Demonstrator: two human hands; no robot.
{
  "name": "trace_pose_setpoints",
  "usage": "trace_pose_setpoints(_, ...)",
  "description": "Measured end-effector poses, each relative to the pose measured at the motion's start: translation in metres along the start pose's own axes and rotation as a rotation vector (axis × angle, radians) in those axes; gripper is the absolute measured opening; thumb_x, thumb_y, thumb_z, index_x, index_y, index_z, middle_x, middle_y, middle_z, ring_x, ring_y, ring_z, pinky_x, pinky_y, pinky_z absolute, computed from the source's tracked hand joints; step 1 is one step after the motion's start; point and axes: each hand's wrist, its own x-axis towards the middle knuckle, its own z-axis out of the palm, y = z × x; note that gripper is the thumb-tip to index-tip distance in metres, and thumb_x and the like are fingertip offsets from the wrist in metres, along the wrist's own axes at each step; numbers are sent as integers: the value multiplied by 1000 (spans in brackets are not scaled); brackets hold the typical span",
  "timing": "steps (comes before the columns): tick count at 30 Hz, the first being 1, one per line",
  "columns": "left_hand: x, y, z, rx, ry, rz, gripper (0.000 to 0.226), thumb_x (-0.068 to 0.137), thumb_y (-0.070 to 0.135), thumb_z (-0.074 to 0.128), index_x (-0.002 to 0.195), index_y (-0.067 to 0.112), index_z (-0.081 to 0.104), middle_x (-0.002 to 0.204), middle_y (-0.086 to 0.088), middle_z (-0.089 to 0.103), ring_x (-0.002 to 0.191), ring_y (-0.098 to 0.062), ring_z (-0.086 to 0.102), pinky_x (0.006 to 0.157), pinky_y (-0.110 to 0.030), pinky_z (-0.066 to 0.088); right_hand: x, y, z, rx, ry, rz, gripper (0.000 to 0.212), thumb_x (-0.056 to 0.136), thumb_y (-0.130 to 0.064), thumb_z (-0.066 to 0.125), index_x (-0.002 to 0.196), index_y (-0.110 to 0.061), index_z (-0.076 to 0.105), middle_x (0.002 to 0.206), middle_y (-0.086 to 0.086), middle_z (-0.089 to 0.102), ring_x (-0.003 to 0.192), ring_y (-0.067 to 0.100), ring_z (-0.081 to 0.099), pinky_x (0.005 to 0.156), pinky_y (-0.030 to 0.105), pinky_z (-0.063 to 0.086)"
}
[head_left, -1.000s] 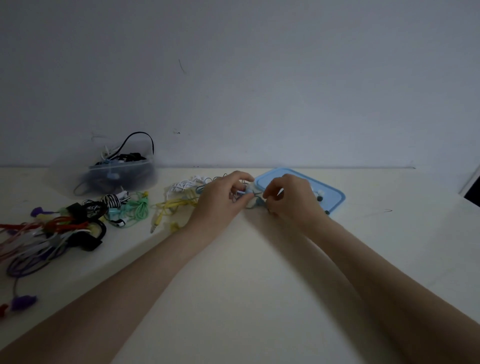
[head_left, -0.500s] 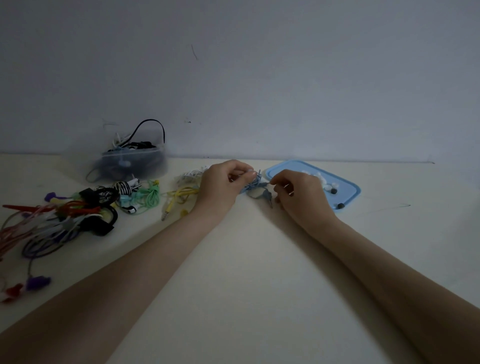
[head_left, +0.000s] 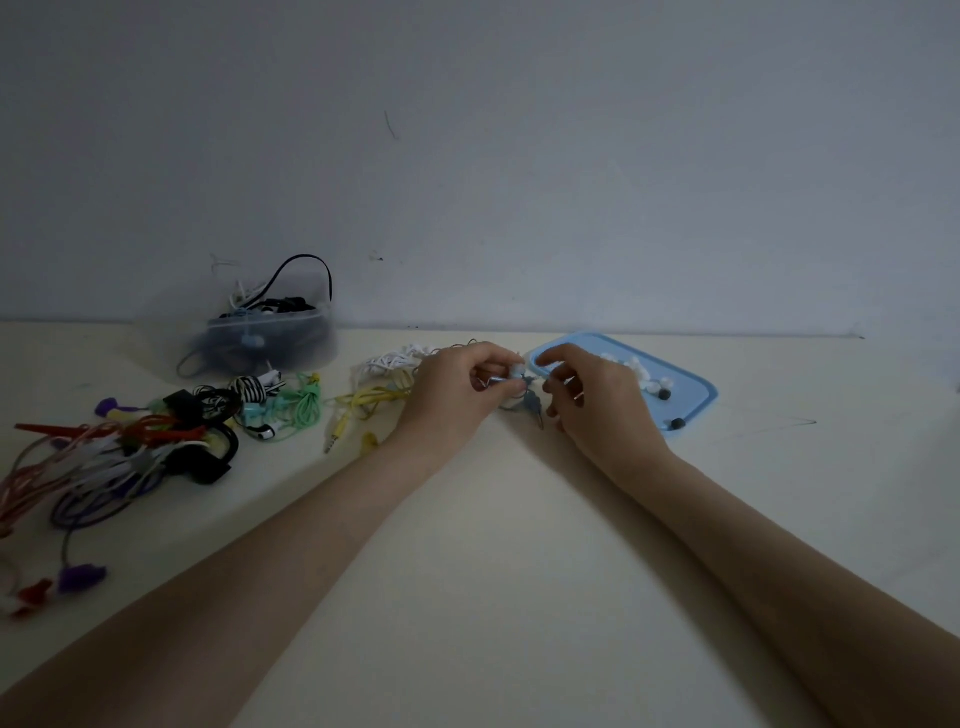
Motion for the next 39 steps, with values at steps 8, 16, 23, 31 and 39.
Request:
trace_pose_setpoints(8, -1, 0, 1, 27, -9, -1, 20, 74, 6, 74, 94, 8, 70, 72, 13, 60, 62, 10, 55, 65, -7, 44, -1, -4, 1, -4, 32, -186, 31, 82, 7, 54, 103, -10, 70, 81, 11, 67, 62, 20, 60, 66, 35, 52)
trace_pose_setpoints(16, -4, 2, 0, 30, -16, 37, 27, 75, 13, 75, 95, 23, 61, 69, 8, 58, 60, 4, 51, 64, -14, 43, -1, -2, -2, 36, 13, -146, 30, 81, 10, 57, 102, -5, 72, 84, 13, 67, 59, 17, 58, 62, 26, 52)
trace_pose_setpoints(23, -5, 3, 1, 90, -13, 83, 26, 73, 8, 75, 99, 13, 71, 72, 11, 60, 64, 6, 54, 65, -6, 42, 0, -3, -5, 150, 5, -28, 22, 85, 6, 57, 97, -4, 73, 82, 8, 67, 53, 5, 56, 57, 9, 46)
trace_pose_setpoints(31, -9, 12, 4, 280, -61, 193, 17, 79, 18, 71, 92, 8, 70, 84, -5, 67, 79, -15, 55, 72, -25, 39, -1, -3, -10, 241, 88, 124, 18, 90, 0, 53, 92, -7, 69, 62, -10, 58, 45, -6, 55, 50, 7, 41)
trace_pose_setpoints(39, -13, 13, 4, 376, -37, 363, 20, 70, 34, 72, 68, 14, 70, 59, 4, 59, 63, -11, 47, 58, -25, 38, 1, -1, -13, 308, 175, 194, 21, 86, 3, 50, 83, -11, 65, 66, -8, 61, 46, -3, 57, 51, 8, 43)
